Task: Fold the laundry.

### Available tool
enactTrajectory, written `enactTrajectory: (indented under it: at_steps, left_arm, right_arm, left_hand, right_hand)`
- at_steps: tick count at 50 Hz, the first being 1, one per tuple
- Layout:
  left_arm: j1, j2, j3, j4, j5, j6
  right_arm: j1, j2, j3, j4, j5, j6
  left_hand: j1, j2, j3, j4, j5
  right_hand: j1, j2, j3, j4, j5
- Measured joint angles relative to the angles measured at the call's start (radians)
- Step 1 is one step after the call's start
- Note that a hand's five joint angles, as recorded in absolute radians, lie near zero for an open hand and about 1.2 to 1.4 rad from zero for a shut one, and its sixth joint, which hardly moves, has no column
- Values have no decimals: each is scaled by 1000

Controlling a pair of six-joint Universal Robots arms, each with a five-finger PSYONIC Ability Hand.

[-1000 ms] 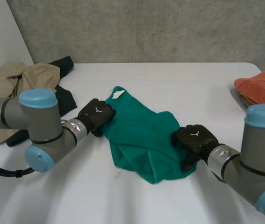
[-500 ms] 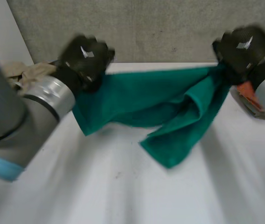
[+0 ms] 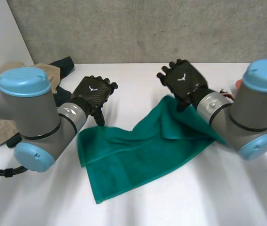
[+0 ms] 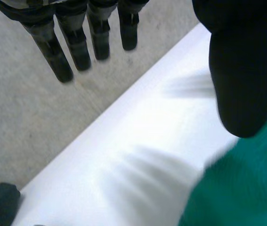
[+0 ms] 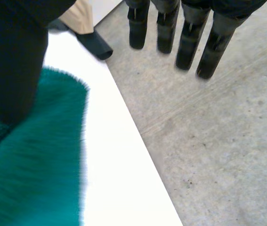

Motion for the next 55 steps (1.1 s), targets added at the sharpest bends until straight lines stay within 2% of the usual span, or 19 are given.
enactTrajectory:
  at_steps: [2, 8, 9, 13, 15, 20, 26, 40, 55]
  left_arm:
    - [4, -22, 13, 0, -1, 0]
    - [12, -15, 5, -5, -3, -1]
    - [15, 14, -21, -8, -4, -1]
    - [22, 83, -106, -11, -5, -1]
    - [26, 140, -193, -11, -8, -1]
    - [23, 212, -337, -6, -21, -1]
    - [13, 212, -414, 1, -47, -1]
    - [11, 43, -336, 10, -80, 2]
    - [15, -9, -273, 43, -83, 6]
  right_arm:
    - [6, 18, -3, -17, 23, -9]
    - [5, -1, 16, -29, 103, -3]
    - [-5, -41, 48, -17, 149, 15]
    - [-46, -127, 123, 27, 194, 54]
    - [-85, -192, 190, 80, 207, 83]
    - [-140, -266, 305, 166, 190, 104]
    - [-167, -286, 405, 196, 140, 99]
    - [-185, -279, 469, 150, 101, 96]
    - [-186, -277, 499, 116, 100, 96]
  left_hand:
    - [-4, -25, -26, -23, -28]
    - [-4, -25, -27, -24, -30]
    - [-4, -25, -27, -24, -30]
    - [2, -22, -24, -20, -28]
    - [144, 93, 81, 95, 83]
    - [358, 301, 292, 305, 291]
    - [374, 325, 319, 332, 318]
    - [308, 261, 262, 262, 244]
    - [367, 317, 311, 326, 313]
  right_hand:
    - [-52, -109, -129, -120, -108]
    - [-52, -114, -139, -122, -114]
    - [-52, -114, -139, -122, -114]
    - [-52, -114, -139, -122, -114]
    - [-52, -114, -139, -122, -114]
    - [-52, -114, -139, -122, -114]
    - [-52, -114, -139, -122, -114]
    - [-52, -114, -139, -122, -114]
    - [-52, -114, -139, -122, -114]
